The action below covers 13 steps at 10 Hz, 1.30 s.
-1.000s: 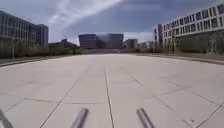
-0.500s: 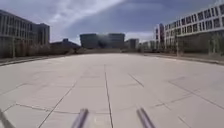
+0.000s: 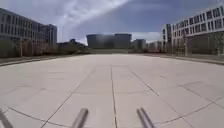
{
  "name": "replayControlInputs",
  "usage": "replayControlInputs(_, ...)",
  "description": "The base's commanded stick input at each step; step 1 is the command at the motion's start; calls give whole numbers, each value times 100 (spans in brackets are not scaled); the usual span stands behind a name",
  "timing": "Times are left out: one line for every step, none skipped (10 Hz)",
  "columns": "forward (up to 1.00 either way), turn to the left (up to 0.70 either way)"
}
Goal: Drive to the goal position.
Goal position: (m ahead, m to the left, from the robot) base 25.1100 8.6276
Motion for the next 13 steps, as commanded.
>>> replayControlInputs(50,0)
replayControlInputs(50,0)
replayControlInputs(50,0)
replayControlInputs(50,0)
replayControlInputs(50,0)
replayControlInputs(50,0)
replayControlInputs(50,0)
replayControlInputs(50,0)
replayControlInputs(50,0)
replayControlInputs(50,0)
replayControlInputs(50,0)
replayControlInputs(50,0)
replayControlInputs(50,0)
